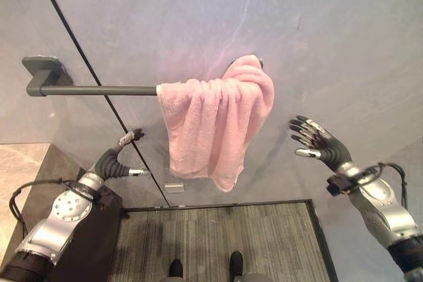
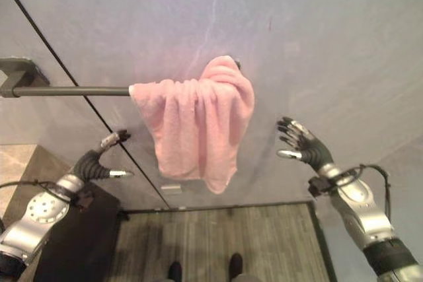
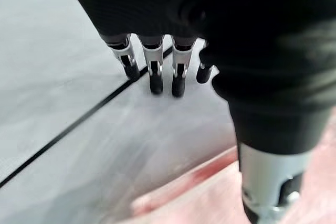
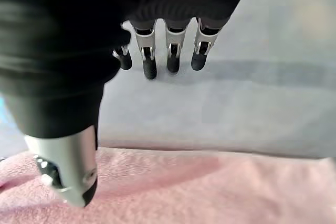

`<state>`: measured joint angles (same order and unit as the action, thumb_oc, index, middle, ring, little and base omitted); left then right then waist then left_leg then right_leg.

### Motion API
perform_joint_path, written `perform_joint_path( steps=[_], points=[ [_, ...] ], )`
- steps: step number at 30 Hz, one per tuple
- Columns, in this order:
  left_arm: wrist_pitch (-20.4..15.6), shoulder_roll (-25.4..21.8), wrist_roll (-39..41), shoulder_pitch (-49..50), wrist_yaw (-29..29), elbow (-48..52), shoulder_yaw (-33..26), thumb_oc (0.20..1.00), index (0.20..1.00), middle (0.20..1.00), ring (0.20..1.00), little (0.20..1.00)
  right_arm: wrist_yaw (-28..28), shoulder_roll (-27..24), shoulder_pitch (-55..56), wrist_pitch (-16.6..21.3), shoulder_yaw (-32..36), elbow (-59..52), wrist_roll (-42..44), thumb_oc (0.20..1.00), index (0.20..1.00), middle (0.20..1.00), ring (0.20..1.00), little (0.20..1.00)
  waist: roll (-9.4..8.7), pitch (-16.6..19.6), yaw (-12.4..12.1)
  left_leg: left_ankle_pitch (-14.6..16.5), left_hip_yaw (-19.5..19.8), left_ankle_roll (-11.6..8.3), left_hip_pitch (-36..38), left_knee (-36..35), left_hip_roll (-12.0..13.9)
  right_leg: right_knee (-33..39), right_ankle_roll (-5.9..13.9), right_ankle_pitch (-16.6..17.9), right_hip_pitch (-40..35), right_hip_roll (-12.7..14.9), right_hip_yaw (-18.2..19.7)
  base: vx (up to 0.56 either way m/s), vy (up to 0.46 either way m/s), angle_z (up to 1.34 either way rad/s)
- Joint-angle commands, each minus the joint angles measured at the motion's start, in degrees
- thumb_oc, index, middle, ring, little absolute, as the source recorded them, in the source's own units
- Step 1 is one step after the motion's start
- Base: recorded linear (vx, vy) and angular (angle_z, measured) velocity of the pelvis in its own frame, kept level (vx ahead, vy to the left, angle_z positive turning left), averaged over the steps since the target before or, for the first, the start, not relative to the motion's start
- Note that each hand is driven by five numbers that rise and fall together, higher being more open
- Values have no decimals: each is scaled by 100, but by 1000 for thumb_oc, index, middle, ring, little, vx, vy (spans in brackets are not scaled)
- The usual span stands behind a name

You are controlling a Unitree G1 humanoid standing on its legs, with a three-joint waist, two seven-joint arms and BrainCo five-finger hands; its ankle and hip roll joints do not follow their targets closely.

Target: Put brush and paste in cup on sink, flatten towel.

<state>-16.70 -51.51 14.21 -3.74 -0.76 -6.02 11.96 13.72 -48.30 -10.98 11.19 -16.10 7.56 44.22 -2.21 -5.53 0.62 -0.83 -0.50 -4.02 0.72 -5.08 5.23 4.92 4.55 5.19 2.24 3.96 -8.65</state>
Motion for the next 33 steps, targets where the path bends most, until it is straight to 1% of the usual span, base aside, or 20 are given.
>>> perform_joint_path(
  steps=[1, 2, 5, 8, 11, 15, 17, 18, 19, 20, 21, 22, 23, 25, 26, 27, 28, 29, 30, 33],
  points=[
    [-411, 108, 645, -1194, 151, 115, 473, 1000, 1000, 1000, 1000, 1000, -237, -22, -1259, 192, -572, 149, 157, 1000, 1000, 1000, 1000, 1000, -46, 74, -57, -274, -236, -127, -32, 8, -100, -295, 463, -259, -360, 301, 9, 0, 0, 0],
    [-414, 109, 647, -1202, 152, 109, 476, 1000, 1000, 1000, 1000, 1000, -236, -22, -1267, 194, -575, 155, 158, 1000, 1000, 1000, 1000, 1000, -45, 68, -58, -274, -237, -127, -30, 8, -100, -295, 463, -259, -362, 301, 10, 0, 0, 0],
    [-401, 314, 780, -1679, 189, 242, 829, 1000, 1000, 1000, 1000, 1000, -360, 185, -1704, 176, -862, 286, 86, 1000, 1000, 1000, 1000, 1000, -35, 49, -27, -261, -265, -115, -50, 8, -112, -283, 474, -240, -341, 321, 41, -4, 22, 0],
    [-399, 587, 815, -2074, 239, 250, 1139, 1000, 1000, 1000, 1000, 1000, -442, 406, -2087, 151, -1113, 397, 39, 1000, 1000, 1000, 1000, 1000, -44, 29, -1, -239, -303, -100, -62, 8, -123, -270, 484, -210, -305, 330, 101, -2, 22, -2],
    [-347, 1001, 870, -2362, 265, 100, 1439, 1000, 1000, 1000, 1000, 1000, -510, 721, -2441, 113, -1381, 435, -26, 1000, 1000, 1000, 1000, 1000, -58, 18, 43, -210, -370, -83, -55, 8, -132, -238, 494, -166, -277, 341, 192, 3, 35, -5],
    [-312, 1254, 792, -2420, 325, 12, 1539, 1000, 1000, 1000, 1000, 1000, -560, 992, -2628, 81, -1510, 506, -5, 1000, 1000, 1000, 1000, 1000, -79, 12, 37, -188, -424, -67, -41, 8, -129, -196, 500, -135, -266, 349, 253, 5, 21, -18],
    [-280, 1418, 781, -2384, 358, -32, 1559, 1000, 1000, 1000, 1000, 1000, -573, 1229, -2717, 64, -1603, 545, 46, 1000, 1000, 1000, 1000, 1000, -92, 12, 27, -172, -470, -57, -20, 8, -120, -174, 503, -124, -263, 350, 300, 15, 25, -4],
    [-258, 1525, 769, -2351, 373, -52, 1562, 1000, 1000, 1000, 1000, 1000, -560, 1391, -2835, 30, -1729, 564, 109, 909, 909, 909, 909, 909, -103, 11, 18, -155, -502, -52, 4, 8, -116, -153, 502, -114, -261, 344, 348, 24, 26, -6],
    [-249, 1568, 769, -2325, 392, -44, 1549, 1000, 1000, 1000, 1000, 1000, -546, 1480, -2857, 3, -1769, 553, 165, 793, 793, 793, 793, 793, -114, 13, 12, -146, -518, -50, 17, 8, -115, -142, 502, -108, -269, 341, 367, 22, 22, -9],
    [-237, 1598, 776, -2300, 402, -62, 1535, 1000, 1000, 1000, 1000, 1000, -538, 1561, -2882, -13, -1803, 562, 237, 533, 533, 533, 533, 533, -120, 11, 1, -141, -530, -48, 27, 8, -111, -131, 503, -105, -276, 339, 380, 12, 7, -14],
    [-237, 1598, 776, -2299, 402, -62, 1534, 1000, 1000, 1000, 1000, 1000, -538, 1561, -2883, -12, -1804, 563, 237, 479, 479, 479, 479, 479, -121, 10, 0, -140, -531, -48, 28, 8, -111, -130, 503, -104, -277, 339, 381, 9, 5, -16],
    [-228, 1612, 776, -2257, 399, -59, 1507, 1000, 1000, 1000, 1000, 1000, -516, 1634, -2909, -35, -1842, 572, 280, 351, 351, 351, 351, 351, -127, 13, -10, -136, -540, -45, 36, 8, -109, -120, 501, -100, -281, 336, 399, 10, 7, -13],
    [-223, 1617, 764, -2222, 403, -47, 1483, 1000, 1000, 1000, 1000, 1000, -496, 1693, -2912, -48, -1876, 555, 310, 200, 200, 200, 200, 200, -133, 11, -15, -130, -549, -45, 49, 8, -103, -108, 499, -96, -285, 335, 413, 20, 17, -5],
    [-194, 1544, 813, -2050, 348, 38, 1377, 1000, 1000, 1000, 1000, 1000, -486, 1739, -2885, -91, -1892, 450, 292, 200, 200, 200, 200, 200, -152, 22, -29, -114, -568, -44, 83, 8, -95, -76, 499, -94, -317, 330, 438, 0, 0, 0],
    [-190, 1522, 819, -1983, 343, 89, 1335, 705, 705, 705, 705, 705, -495, 1736, -2854, -84, -1869, 397, 274, 200, 200, 200, 200, 200, -158, 29, -32, -106, -569, -43, 98, 8, -93, -66, 499, -98, -334, 331, 436, 0, 0, 0],
    [-184, 1479, 828, -1888, 320, 144, 1285, 489, 489, 489, 489, 489, -498, 1735, -2794, -78, -1832, 325, 270, 200, 200, 200, 200, 200, -163, 32, -34, -98, -572, -42, 116, 8, -91, -59, 499, -103, -352, 331, 435, 0, 0, 0],
    [-178, 1422, 819, -1774, 304, 214, 1198, 310, 310, 310, 310, 310, -494, 1705, -2726, -79, -1790, 246, 238, 200, 200, 200, 200, 200, -171, 39, -39, -93, -572, -43, 127, 8, -86, -56, 498, -111, -366, 329, 434, 0, 0, 0],
    [-163, 1322, 808, -1491, 270, 327, 1004, 200, 200, 200, 200, 200, -513, 1569, -2528, -53, -1643, -66, 36, 200, 200, 200, 200, 200, -183, 61, -31, -78, -573, -42, 153, 8, -84, -60, 500, -119, -390, 324, 432, 0, 0, 0],
    [-163, 1322, 808, -1490, 270, 327, 1004, 200, 200, 200, 200, 200, -513, 1569, -2528, -53, -1644, -66, 36, 200, 200, 200, 200, 200, -183, 61, -31, -78, -573, -42, 153, 8, -84, -60, 500, -119, -390, 324, 432, 0, 0, 0],
    [-109, 1286, 785, -996, 218, 442, 689, 200, 200, 200, 200, 200, -514, 1473, -2076, -2, -1329, -462, -212, 200, 200, 200, 200, 200, -195, 86, -38, -63, -568, -33, 191, 8, -81, -80, 499, -135, -429, 319, 417, 0, 0, 0]
  ],
)
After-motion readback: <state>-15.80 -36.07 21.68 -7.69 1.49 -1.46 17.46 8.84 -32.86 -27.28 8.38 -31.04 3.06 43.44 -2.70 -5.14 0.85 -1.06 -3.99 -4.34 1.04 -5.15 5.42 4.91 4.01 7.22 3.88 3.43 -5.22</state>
